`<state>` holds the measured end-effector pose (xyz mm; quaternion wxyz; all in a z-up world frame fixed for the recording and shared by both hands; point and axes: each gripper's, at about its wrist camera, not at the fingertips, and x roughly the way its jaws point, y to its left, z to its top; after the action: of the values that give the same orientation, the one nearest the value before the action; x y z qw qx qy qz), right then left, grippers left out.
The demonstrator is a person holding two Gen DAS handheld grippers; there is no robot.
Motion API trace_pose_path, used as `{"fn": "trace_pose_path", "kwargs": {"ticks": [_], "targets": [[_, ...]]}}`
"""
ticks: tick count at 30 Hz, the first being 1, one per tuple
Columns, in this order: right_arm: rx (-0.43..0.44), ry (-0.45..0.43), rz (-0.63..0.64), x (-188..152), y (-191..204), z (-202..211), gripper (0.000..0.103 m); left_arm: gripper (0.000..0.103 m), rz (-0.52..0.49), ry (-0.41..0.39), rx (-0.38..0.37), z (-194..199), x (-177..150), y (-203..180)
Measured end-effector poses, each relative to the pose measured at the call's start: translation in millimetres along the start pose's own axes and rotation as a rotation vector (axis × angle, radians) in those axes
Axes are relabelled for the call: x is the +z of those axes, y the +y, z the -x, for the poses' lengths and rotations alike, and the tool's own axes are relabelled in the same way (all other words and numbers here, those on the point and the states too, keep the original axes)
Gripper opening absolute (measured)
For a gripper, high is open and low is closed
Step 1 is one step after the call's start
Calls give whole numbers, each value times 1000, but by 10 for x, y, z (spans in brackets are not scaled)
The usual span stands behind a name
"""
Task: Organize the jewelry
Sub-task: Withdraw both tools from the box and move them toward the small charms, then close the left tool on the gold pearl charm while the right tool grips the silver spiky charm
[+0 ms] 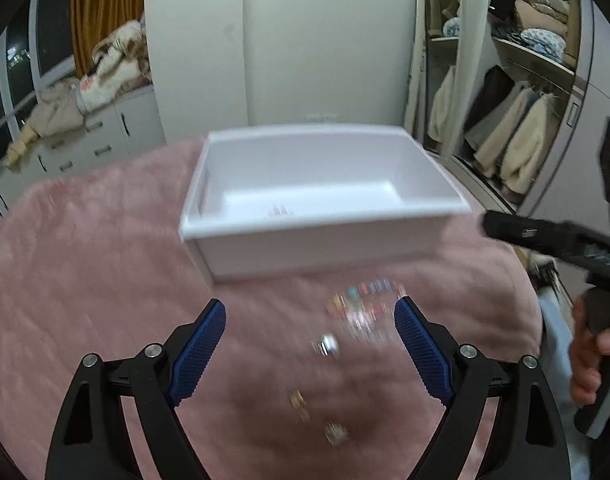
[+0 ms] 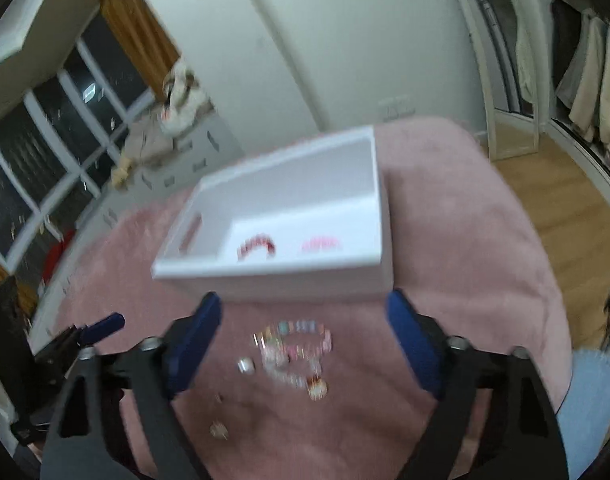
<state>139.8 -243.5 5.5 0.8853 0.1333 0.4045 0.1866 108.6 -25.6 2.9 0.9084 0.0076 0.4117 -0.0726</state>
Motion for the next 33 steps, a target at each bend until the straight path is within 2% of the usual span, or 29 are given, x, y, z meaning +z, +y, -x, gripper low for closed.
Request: {"fn": "trace_pose_path", "kwargs": {"ticks": [3, 5, 7, 12, 14, 16, 18, 20, 21, 24, 26, 29, 31, 33], "targets": [[-27, 86, 88, -219, 92, -169, 55, 84, 25, 44, -2, -87, -301, 16], [-33, 126, 123, -320, 146, -245, 49, 76, 46, 93, -19, -187, -497, 33], [-11, 148, 148, -341, 222, -282, 42, 73, 32, 112, -17, -240, -638, 15], [77, 216, 227, -420, 464, -364, 42, 72, -9, 136, 32, -367, -785, 35], [124, 265, 289, -524, 595, -415, 42, 72, 25, 124, 52, -388, -717, 198], [129, 346, 402, -718, 761, -538, 42, 72, 76, 106, 40, -388, -636, 393], [135, 417, 484, -866, 904, -670, 42, 69, 94, 123, 19, -484, -581, 527], [142, 479, 567, -1024, 1068, -812, 42, 59, 66, 164, 17, -639, -576, 547], [144, 495, 595, -1077, 1131, -864, 42, 58, 52, 186, 7, -729, -584, 538], [122, 513, 607, -1125, 1173, -980, 46, 57, 35, 213, -20, -857, -658, 519], [120, 508, 580, -1090, 1140, -1001, 46, 66, 29, 200, -45, -873, -697, 511], [117, 479, 544, -974, 1084, -976, 49, 73, 16, 175, -80, -878, -749, 493], [112, 477, 534, -932, 1058, -995, 54, 74, 10, 170, -86, -893, -758, 485], [111, 480, 541, -934, 1069, -1039, 53, 74, 1, 169, -87, -909, -745, 479]]}}
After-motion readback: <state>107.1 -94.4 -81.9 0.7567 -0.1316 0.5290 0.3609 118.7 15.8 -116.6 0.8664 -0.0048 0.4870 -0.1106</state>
